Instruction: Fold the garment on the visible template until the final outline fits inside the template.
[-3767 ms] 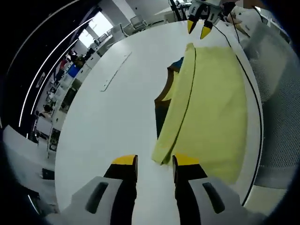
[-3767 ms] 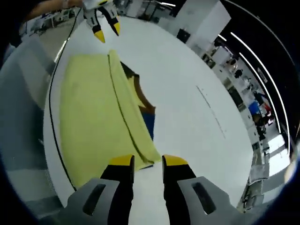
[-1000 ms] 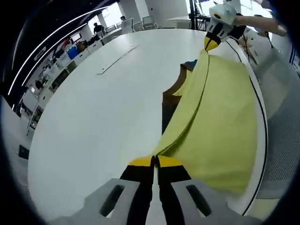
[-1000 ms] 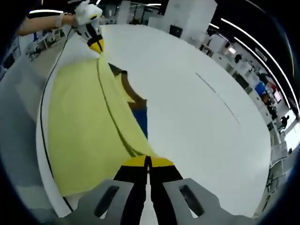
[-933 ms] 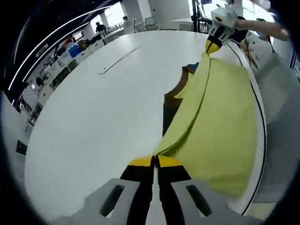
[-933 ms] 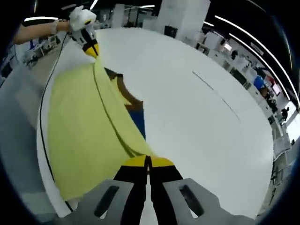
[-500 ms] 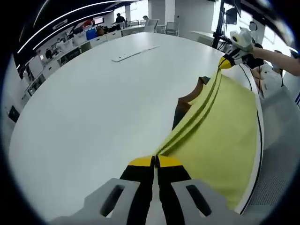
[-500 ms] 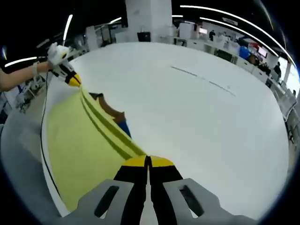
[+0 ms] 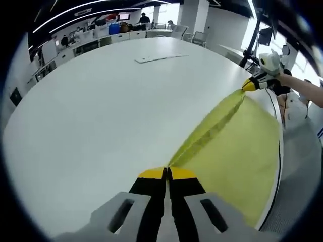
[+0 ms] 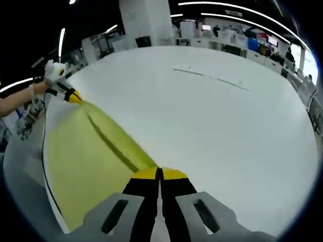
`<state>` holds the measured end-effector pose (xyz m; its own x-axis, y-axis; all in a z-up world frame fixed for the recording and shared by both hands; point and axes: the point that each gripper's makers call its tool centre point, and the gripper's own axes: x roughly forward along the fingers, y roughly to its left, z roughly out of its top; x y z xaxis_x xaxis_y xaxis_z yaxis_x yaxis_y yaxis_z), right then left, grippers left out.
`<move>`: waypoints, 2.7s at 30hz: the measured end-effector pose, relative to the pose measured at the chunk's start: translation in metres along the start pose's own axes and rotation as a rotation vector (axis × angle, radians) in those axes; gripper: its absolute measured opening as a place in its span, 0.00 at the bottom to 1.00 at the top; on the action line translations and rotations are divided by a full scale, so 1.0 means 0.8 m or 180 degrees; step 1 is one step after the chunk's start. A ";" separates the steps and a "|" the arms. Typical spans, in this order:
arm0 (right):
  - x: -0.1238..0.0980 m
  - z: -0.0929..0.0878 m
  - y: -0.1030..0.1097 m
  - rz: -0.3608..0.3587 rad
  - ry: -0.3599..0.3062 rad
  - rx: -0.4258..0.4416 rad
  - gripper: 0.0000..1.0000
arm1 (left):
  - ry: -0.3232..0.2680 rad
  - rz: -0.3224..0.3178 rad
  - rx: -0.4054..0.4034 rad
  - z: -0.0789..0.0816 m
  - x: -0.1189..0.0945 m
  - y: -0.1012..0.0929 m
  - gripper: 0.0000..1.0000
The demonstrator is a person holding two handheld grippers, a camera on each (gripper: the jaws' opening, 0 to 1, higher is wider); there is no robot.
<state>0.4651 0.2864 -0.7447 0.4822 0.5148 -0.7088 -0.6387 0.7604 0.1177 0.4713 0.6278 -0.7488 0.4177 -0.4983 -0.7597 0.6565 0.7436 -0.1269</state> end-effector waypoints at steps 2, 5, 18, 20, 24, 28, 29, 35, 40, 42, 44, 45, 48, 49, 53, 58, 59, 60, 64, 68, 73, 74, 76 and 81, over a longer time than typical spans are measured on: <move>0.002 -0.001 -0.003 -0.0003 -0.0001 0.0034 0.01 | -0.0012 -0.0006 -0.0117 0.001 0.002 0.002 0.00; 0.006 0.000 -0.007 -0.0007 -0.0001 0.0101 0.01 | -0.0001 -0.0005 -0.0125 0.001 0.005 0.002 0.00; 0.014 -0.004 -0.011 -0.0060 0.0044 0.0194 0.01 | 0.0015 0.0039 -0.0135 0.000 0.013 0.007 0.00; 0.016 -0.005 -0.011 -0.0046 0.0036 0.0285 0.01 | -0.0007 0.0070 -0.0165 0.001 0.013 0.008 0.00; 0.017 -0.008 -0.012 -0.0036 0.0004 0.0468 0.02 | -0.0063 0.0100 -0.0194 0.000 0.013 0.008 0.00; 0.009 -0.002 -0.026 -0.0269 -0.0090 0.0434 0.01 | -0.0119 0.0205 -0.0234 0.002 0.006 0.018 0.00; 0.007 -0.001 -0.026 -0.0272 -0.0103 0.0426 0.01 | -0.0133 0.0224 -0.0238 0.003 0.004 0.020 0.00; -0.012 0.010 -0.018 -0.0236 -0.0245 0.0411 0.02 | -0.0257 0.0279 -0.0223 0.011 -0.017 0.020 0.04; -0.026 0.009 0.002 -0.0172 -0.0270 0.0277 0.06 | -0.0272 0.0194 -0.0188 0.009 -0.030 0.006 0.07; -0.031 0.007 0.006 -0.0188 -0.0280 0.0189 0.10 | -0.0284 0.0192 -0.0150 0.007 -0.038 0.000 0.08; -0.038 0.005 0.013 -0.0157 -0.0279 0.0170 0.10 | -0.0306 0.0166 -0.0143 0.006 -0.046 -0.007 0.10; -0.043 0.003 0.018 -0.0151 -0.0293 0.0150 0.10 | -0.0329 0.0121 -0.0154 0.006 -0.052 -0.013 0.11; -0.056 0.000 0.030 -0.0106 -0.0327 0.0108 0.13 | -0.0416 0.0089 -0.0124 0.008 -0.069 -0.024 0.15; -0.060 -0.002 0.034 -0.0082 -0.0326 0.0101 0.14 | -0.0418 0.0085 -0.0104 0.007 -0.073 -0.027 0.15; -0.081 -0.015 0.053 -0.0012 -0.0281 -0.0060 0.15 | -0.0419 0.0075 -0.0024 0.000 -0.095 -0.038 0.16; -0.100 -0.033 0.081 0.0180 -0.0187 -0.0185 0.17 | -0.0445 -0.0030 0.0019 -0.011 -0.115 -0.058 0.16; -0.106 -0.037 0.087 0.0185 -0.0182 -0.0249 0.17 | -0.0447 -0.0042 0.0044 -0.012 -0.117 -0.061 0.17; -0.109 -0.039 0.091 0.0212 -0.0186 -0.0254 0.18 | -0.0443 -0.0053 0.0050 -0.016 -0.122 -0.066 0.17; -0.122 -0.054 0.111 0.0336 -0.0146 -0.0206 0.20 | -0.0432 -0.0113 0.0044 -0.028 -0.133 -0.080 0.18; -0.128 -0.062 0.125 0.0427 -0.0185 -0.0159 0.16 | -0.0423 -0.0189 -0.0031 -0.046 -0.137 -0.094 0.18; -0.135 -0.071 0.135 0.0455 -0.0184 -0.0142 0.18 | -0.0340 -0.0248 -0.0086 -0.068 -0.142 -0.114 0.21; -0.136 -0.071 0.137 0.0462 -0.0196 -0.0136 0.18 | -0.0337 -0.0244 -0.0095 -0.071 -0.143 -0.116 0.21; -0.138 -0.074 0.141 0.0484 -0.0210 -0.0115 0.18 | -0.0368 -0.0220 -0.0124 -0.078 -0.146 -0.121 0.21; -0.136 -0.086 0.151 0.0511 -0.0183 -0.0066 0.18 | -0.0349 -0.0279 -0.0227 -0.097 -0.144 -0.140 0.21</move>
<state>0.2948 0.2950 -0.7013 0.4061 0.6513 -0.6410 -0.7222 0.6586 0.2116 0.3014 0.6365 -0.6966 0.4293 -0.6055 -0.6701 0.6487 0.7230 -0.2377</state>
